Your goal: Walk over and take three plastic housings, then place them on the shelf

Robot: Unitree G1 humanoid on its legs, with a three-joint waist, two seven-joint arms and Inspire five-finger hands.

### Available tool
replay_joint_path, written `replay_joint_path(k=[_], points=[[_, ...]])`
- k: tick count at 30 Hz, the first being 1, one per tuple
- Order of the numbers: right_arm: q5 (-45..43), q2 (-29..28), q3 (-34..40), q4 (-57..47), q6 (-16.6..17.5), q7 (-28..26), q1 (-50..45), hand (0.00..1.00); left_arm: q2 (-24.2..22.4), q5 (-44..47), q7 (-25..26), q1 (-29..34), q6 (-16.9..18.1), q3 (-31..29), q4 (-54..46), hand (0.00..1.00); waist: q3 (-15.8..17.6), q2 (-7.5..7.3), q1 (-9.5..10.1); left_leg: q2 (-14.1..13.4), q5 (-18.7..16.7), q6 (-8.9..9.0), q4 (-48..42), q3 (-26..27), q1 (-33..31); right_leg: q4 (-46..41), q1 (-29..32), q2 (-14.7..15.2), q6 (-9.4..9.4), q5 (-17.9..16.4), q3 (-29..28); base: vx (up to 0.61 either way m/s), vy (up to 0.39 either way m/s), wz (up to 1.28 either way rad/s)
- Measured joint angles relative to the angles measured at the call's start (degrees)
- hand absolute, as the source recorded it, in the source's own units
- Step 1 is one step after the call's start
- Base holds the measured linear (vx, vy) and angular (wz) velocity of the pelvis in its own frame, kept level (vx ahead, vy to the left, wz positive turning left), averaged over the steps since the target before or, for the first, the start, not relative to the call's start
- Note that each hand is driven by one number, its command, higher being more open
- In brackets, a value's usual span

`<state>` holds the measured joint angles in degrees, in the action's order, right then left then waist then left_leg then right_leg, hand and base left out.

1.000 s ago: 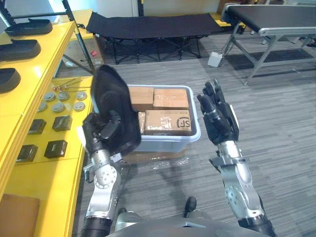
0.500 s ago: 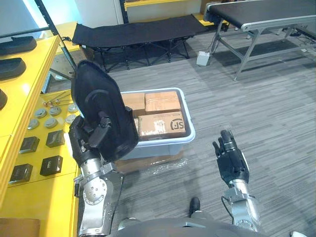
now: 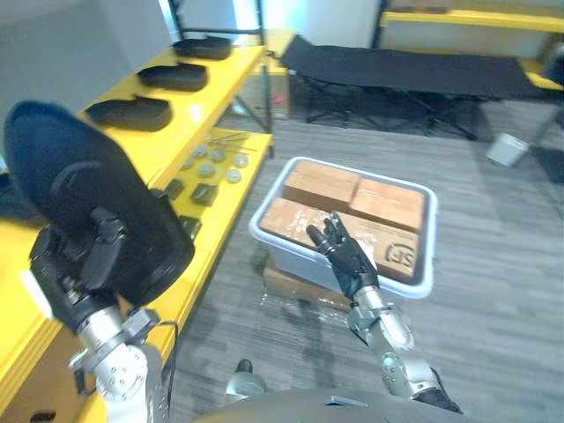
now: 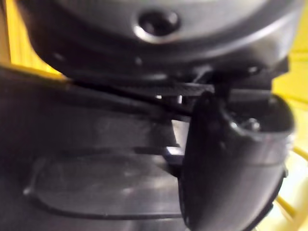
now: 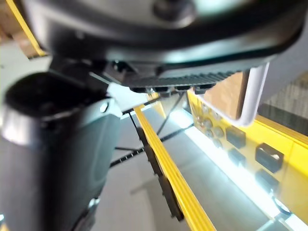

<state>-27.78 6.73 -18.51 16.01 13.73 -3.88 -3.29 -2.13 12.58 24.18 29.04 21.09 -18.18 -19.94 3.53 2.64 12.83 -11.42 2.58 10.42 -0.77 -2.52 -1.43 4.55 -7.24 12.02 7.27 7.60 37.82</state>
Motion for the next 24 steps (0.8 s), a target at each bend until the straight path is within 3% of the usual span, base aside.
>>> replay_joint_path(k=[2,5,9,11,12,17,20,22,24], points=[[0.55,-0.61,-0.76,-0.01,-0.05,0.74,1.32,1.00,-0.46,1.31,-0.59,2.28,0.05,-1.19,0.00,0.00,0.01,-0.72,1.14,0.07,0.00,0.00,0.04,-0.24,-0.14,-0.01,-0.15,0.04,0.10,-0.18,0.31,0.02,0.014,0.17],[0.51,-0.11,-0.78,0.00,-0.89,1.29,1.98,1.00,-1.26,1.79,-3.12,4.00,0.06,-0.89,-0.01,0.00,-0.23,-1.29,1.18,0.24,0.01,-0.07,-0.11,-1.07,-0.03,-0.02,-1.33,0.07,0.23,-0.60,1.22,0.00,0.000,0.13],[0.60,1.70,-0.50,0.95,-2.24,0.93,1.64,1.00,-1.57,0.61,-5.70,4.14,0.19,-0.18,-0.04,0.00,-0.11,-1.08,-0.10,0.39,-0.16,-1.45,-0.89,-1.26,-1.15,-0.03,-2.03,0.11,0.35,-1.49,2.81,-0.04,0.000,0.17],[0.65,2.56,0.41,1.10,-2.31,0.56,1.05,1.00,-1.48,0.58,-7.29,2.94,0.38,-0.15,-0.05,0.00,-0.04,-1.20,-1.23,0.49,0.38,-3.32,-1.12,-0.79,-2.32,-0.04,-2.41,0.27,0.43,-1.62,4.80,-0.03,-0.009,0.60],[1.25,2.98,2.22,1.10,-2.30,0.44,-0.05,1.00,-1.41,0.59,-8.54,1.38,0.46,0.48,-0.05,0.00,0.39,-0.85,-2.22,0.43,1.34,-4.88,-1.15,0.53,-3.07,-0.08,-3.37,0.56,0.69,-1.82,6.88,-0.01,0.004,0.80],[2.66,4.82,5.65,1.22,-2.14,-0.28,-0.76,1.00,-1.43,0.90,-10.09,0.35,1.58,1.94,-1.05,0.00,1.58,0.44,-2.18,1.33,2.18,-4.59,-1.07,2.80,-2.80,-3.82,-2.68,3.52,1.78,-3.06,7.15,0.00,0.070,0.16],[2.57,4.33,6.05,0.62,-2.08,-0.67,-1.31,1.00,-0.07,0.80,-10.25,-0.93,2.54,4.09,-2.17,0.00,2.05,0.13,-3.63,2.93,2.20,-4.66,-1.05,1.46,-3.38,-10.30,-0.62,5.66,3.49,-7.73,1.96,0.01,0.051,0.35],[2.64,4.05,6.64,-1.15,-1.12,-0.76,-3.66,1.00,2.32,0.66,-12.12,-4.39,2.54,7.28,-2.06,0.00,2.10,-0.47,-5.45,5.18,3.08,-4.80,-0.54,-2.93,-4.21,-15.18,0.50,5.74,3.37,-13.02,-4.09,-0.01,-0.037,0.99],[2.76,4.03,6.73,-1.14,-0.41,-1.10,-4.18,1.00,2.92,0.48,-13.26,-6.15,2.59,8.65,-2.06,0.00,2.14,-0.40,-5.33,5.69,4.36,-4.17,0.27,-4.40,-4.31,-16.59,0.55,6.00,2.97,-14.08,-3.74,0.02,-0.069,0.60]])
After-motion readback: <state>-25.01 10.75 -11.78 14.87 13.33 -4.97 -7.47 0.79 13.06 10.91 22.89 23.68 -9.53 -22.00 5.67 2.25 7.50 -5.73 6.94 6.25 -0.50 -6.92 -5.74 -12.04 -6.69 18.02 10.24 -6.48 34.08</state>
